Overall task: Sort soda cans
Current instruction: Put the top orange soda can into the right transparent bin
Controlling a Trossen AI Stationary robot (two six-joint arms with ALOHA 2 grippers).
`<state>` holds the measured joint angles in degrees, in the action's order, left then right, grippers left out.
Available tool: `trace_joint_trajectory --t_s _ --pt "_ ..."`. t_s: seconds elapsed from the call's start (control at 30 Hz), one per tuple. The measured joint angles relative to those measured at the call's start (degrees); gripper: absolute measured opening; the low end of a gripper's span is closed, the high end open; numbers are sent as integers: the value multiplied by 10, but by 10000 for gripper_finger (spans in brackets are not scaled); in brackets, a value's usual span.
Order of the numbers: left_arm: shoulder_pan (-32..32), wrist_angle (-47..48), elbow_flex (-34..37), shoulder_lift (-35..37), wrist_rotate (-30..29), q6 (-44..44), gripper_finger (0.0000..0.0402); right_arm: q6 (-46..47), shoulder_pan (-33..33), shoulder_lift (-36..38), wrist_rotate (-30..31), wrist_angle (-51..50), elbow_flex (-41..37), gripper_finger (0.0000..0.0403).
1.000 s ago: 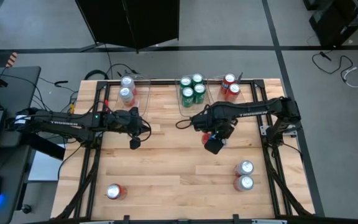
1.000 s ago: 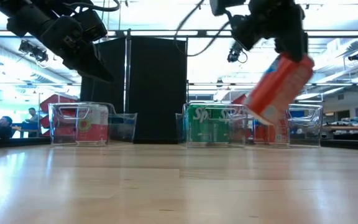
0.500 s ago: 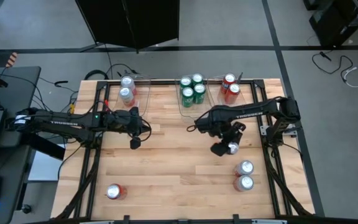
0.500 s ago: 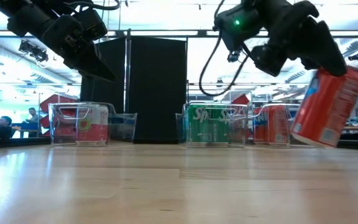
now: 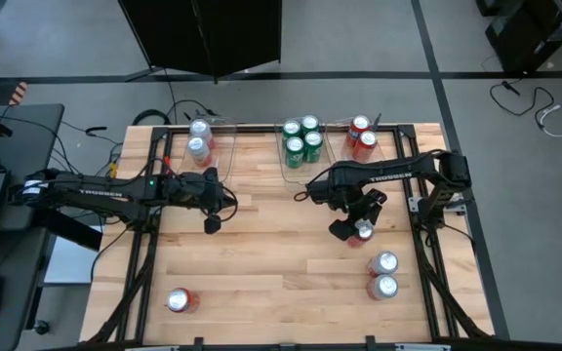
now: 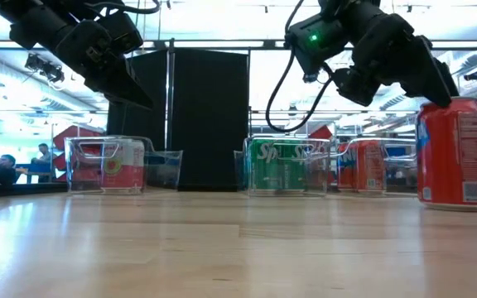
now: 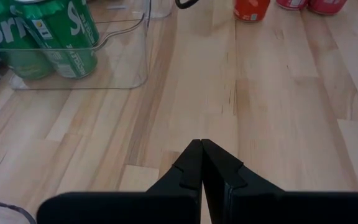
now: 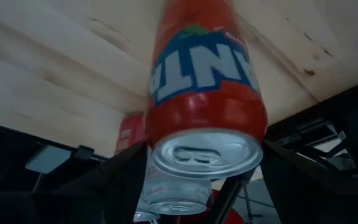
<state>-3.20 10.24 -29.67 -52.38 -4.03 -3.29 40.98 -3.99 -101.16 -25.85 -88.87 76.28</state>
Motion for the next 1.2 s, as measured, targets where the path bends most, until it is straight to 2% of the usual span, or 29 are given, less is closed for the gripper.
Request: trace_joint_trajectory --t_s 0.2,0.3,0.4,0.57,0.73,1.03,1.2 --pt "0 7 0 0 0 0 11 -7 -2 0 2 10 1 260" --pt "0 7 0 0 0 0 11 -17 -1 0 10 10 1 256" --pt "0 7 0 0 0 0 11 -28 2 0 32 10 8 269" --pt "0 11 0 0 0 0 11 -55 14 0 122 29 48 310" --pt "0 15 0 0 0 -3 11 -82 27 0 179 58 83 335" --pt "0 24 0 0 0 -15 11 -69 62 0 236 27 97 349" --pt "0 24 0 0 0 -15 11 -72 74 0 242 59 84 345"
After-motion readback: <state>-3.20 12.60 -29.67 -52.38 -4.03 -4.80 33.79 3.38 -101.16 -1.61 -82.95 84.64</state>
